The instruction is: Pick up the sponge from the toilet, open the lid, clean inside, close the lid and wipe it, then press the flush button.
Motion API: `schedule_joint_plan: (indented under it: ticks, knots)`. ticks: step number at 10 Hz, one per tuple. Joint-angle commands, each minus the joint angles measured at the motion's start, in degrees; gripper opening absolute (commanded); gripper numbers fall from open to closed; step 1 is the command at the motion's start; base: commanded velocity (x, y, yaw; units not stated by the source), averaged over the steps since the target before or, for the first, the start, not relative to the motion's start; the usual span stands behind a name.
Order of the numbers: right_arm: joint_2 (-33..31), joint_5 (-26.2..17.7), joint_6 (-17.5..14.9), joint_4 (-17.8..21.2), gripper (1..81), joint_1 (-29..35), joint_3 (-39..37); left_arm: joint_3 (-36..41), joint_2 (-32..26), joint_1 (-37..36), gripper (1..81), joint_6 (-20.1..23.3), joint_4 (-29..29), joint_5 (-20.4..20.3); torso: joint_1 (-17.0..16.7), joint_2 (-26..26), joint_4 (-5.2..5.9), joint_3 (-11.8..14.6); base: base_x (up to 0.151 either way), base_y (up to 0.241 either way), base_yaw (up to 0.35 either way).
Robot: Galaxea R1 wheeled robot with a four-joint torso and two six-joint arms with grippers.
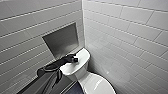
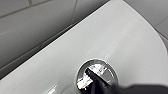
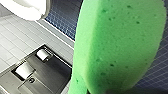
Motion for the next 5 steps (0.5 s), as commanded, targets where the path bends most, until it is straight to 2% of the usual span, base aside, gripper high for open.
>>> schedule_joint_plan:
  ticks: [1, 2, 5]
  knots:
    - [1.58, -5.36, -0.13, -0.64, 1.0, -3.57, 1.5, 0.16, 0.86, -6.9, 1.0, 0.11, 0.45, 3.62, 0.0, 0.0, 0.0, 0.0, 0.0, 0.0, 0.0]
    - [1.58, -5.36, -0.13, -0.64, 1.0, -3.57, 1.5, 0.24, 0.43, -7.78, 1.0, 0.11, 0.01, 4.14, 0.0, -0.02, 0.0, 0.0, 0.0, 0.0, 0.0]
    - [1.58, -5.36, -0.21, -0.73, 1.0, -3.56, 1.5, 0.6, -1.68, -14.97, 1.0, -0.24, -4.99, 13.89, 0.0, 0.0, 0.0, 0.0, 0.0, 0.0, 0.0]
